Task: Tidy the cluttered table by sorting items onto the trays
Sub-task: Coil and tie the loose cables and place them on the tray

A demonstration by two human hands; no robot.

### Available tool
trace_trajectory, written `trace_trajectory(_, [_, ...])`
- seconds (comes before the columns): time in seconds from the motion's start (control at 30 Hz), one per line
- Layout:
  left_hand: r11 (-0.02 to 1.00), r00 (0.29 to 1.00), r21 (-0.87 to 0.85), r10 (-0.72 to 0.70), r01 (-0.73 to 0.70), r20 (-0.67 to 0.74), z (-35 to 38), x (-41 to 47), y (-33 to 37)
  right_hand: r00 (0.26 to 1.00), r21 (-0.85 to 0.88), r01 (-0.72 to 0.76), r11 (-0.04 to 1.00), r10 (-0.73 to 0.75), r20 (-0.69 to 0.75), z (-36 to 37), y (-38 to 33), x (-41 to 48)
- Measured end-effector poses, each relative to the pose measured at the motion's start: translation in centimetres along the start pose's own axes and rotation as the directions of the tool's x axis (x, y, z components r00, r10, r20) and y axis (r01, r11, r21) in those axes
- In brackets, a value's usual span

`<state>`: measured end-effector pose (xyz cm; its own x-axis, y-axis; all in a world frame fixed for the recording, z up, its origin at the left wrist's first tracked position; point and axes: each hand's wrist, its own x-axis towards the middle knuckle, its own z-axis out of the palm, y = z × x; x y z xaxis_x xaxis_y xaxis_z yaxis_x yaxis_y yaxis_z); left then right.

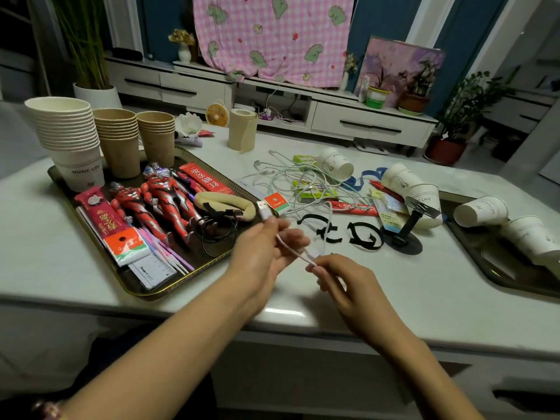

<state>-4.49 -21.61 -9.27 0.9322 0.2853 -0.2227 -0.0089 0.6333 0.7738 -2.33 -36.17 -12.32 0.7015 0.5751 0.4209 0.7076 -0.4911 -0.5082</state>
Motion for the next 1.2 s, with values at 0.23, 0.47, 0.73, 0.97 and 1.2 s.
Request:
trace_trajectory(0.23, [0.98,0.996,-0.18,-0.073,0.079,0.042,-0.7,0.5,2.9,1.0,-0.145,0.011,0.989,-0.009,0.013,-1.5,4.2,1.1])
trace_trajectory(0.47, [0.991,0.994,-0.119,-0.05,0.061,0.095,-1.4,0.0,4.3,0.974,0.017,-0.215,0.977,0.215,-0.065,-2.6,6.0,2.1])
trace_trajectory(0.73, [0.949,0.967,-0.265,-0.108,0.169,0.231,-1.2,-0.5,4.5,0.969,0.227,-0.045,0.973,-0.012,0.245,0.7,-3.1,1.8])
trace_trajectory(0.97, [0.935,0.936,-0.303,-0.074,0.186,0.345,-3.0,-1.6,8.5,0.948,0.471,-0.179,0.864,0.024,0.316,-1.5,-0.9,3.0])
trace_trajectory(1.2, [0.898,0.935,0.408,-0.276,0.167,0.225,-1.2,-2.3,6.1,0.99,0.033,-0.142,0.989,0.141,0.028,-3.3,0.2,8.1])
